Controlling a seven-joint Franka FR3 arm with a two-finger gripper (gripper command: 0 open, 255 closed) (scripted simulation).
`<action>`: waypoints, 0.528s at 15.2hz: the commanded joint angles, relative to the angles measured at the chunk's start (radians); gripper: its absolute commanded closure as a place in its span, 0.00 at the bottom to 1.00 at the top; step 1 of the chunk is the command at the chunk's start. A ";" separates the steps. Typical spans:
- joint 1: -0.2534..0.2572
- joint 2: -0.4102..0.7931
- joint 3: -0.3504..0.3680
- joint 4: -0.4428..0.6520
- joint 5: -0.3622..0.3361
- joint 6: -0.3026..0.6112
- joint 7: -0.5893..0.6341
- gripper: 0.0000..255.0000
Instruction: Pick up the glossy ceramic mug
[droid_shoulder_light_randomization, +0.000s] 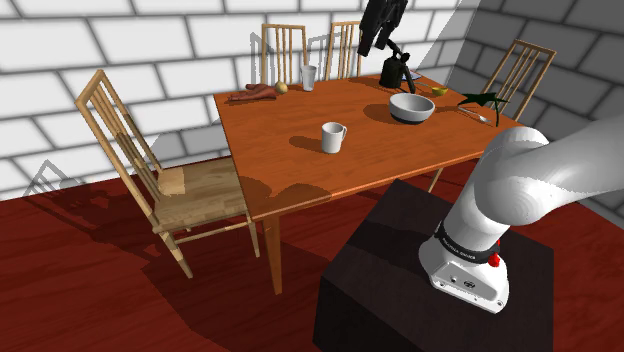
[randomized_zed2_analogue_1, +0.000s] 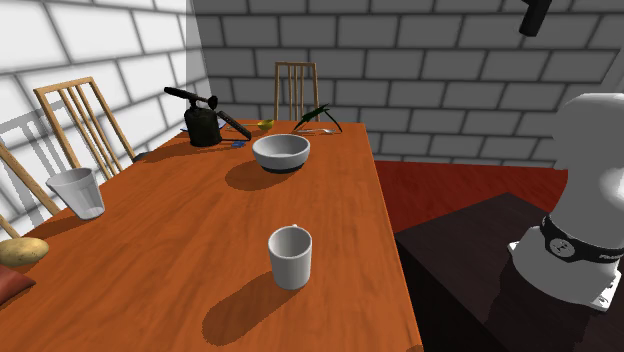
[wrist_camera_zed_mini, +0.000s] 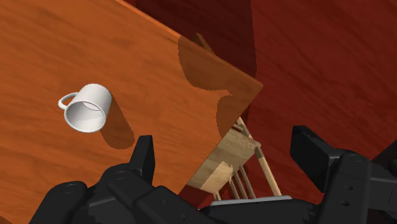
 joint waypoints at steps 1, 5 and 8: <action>0.000 0.000 0.000 0.000 0.000 0.000 0.000 0.00; -0.010 0.071 -0.030 -0.059 -0.024 0.112 -0.037 0.00; -0.017 0.136 -0.053 -0.091 -0.041 0.197 -0.064 0.00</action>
